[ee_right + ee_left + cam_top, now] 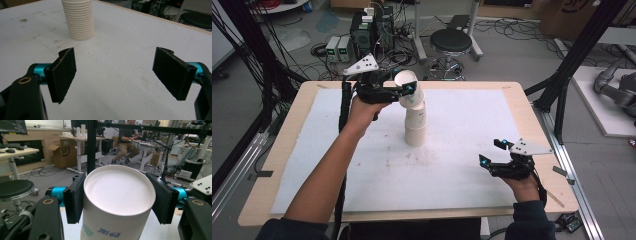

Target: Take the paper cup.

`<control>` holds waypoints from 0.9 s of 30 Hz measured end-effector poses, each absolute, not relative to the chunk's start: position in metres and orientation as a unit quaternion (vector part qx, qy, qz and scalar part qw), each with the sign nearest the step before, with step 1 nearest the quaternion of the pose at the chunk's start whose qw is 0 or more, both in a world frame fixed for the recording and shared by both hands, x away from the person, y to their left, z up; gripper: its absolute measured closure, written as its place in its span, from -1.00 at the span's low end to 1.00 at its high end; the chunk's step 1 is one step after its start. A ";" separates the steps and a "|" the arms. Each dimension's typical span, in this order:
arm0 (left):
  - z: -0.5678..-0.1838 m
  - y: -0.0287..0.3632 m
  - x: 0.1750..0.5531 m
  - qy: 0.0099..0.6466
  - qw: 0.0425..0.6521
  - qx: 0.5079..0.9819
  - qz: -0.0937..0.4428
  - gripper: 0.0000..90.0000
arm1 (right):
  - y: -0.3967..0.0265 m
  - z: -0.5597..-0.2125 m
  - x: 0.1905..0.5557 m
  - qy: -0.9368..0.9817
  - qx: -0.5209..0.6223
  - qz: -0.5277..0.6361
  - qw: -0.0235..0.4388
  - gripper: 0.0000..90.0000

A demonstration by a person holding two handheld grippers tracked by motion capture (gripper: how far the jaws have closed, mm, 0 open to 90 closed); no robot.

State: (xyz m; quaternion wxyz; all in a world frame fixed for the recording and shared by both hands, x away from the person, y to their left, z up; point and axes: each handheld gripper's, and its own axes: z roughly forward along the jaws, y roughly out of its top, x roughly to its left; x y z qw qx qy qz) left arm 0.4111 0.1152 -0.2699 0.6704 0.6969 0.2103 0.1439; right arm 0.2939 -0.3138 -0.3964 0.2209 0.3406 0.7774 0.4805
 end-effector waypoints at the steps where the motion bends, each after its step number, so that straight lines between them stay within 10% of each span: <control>1: -0.268 0.118 0.409 0.210 0.671 0.696 0.146 -0.21 | -0.314 -0.396 0.294 0.777 0.341 0.481 0.221 -0.57; 27: -0.314 0.172 0.356 0.228 0.642 0.716 0.152 -0.21 | -0.281 -0.396 0.304 0.801 0.303 0.488 0.172 -0.57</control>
